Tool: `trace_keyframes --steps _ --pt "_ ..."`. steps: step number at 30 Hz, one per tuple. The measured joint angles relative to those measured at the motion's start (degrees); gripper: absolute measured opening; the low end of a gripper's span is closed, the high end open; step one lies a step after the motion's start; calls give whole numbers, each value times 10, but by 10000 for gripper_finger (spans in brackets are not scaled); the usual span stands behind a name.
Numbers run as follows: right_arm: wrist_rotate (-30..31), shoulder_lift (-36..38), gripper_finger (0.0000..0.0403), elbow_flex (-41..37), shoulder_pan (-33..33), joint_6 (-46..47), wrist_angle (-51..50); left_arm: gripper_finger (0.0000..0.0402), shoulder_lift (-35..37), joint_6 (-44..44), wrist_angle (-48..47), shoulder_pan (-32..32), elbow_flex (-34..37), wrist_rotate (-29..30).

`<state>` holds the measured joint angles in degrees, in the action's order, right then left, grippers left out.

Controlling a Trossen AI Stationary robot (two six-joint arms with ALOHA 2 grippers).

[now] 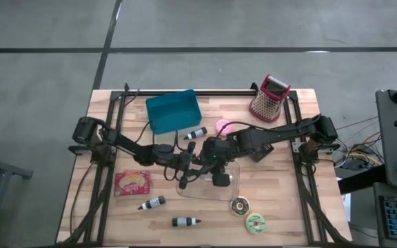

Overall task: Pick & Place Food Item
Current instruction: Put the pink food coloring bottle into the transparent bin

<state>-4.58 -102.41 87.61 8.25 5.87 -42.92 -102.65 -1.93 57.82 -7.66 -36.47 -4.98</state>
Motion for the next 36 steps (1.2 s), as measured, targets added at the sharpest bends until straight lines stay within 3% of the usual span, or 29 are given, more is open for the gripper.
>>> trace_keyframes --steps 5,13,36 --pt "1 -1 95 0 0 3 4 110 0 0 0 0 0 0" --pt "-1 -27 21 1 5 -12 4 110 -2 0 -11 0 1 -1" --pt "3 -25 19 3 7 -16 -9 111 -2 11 -5 0 1 -1"
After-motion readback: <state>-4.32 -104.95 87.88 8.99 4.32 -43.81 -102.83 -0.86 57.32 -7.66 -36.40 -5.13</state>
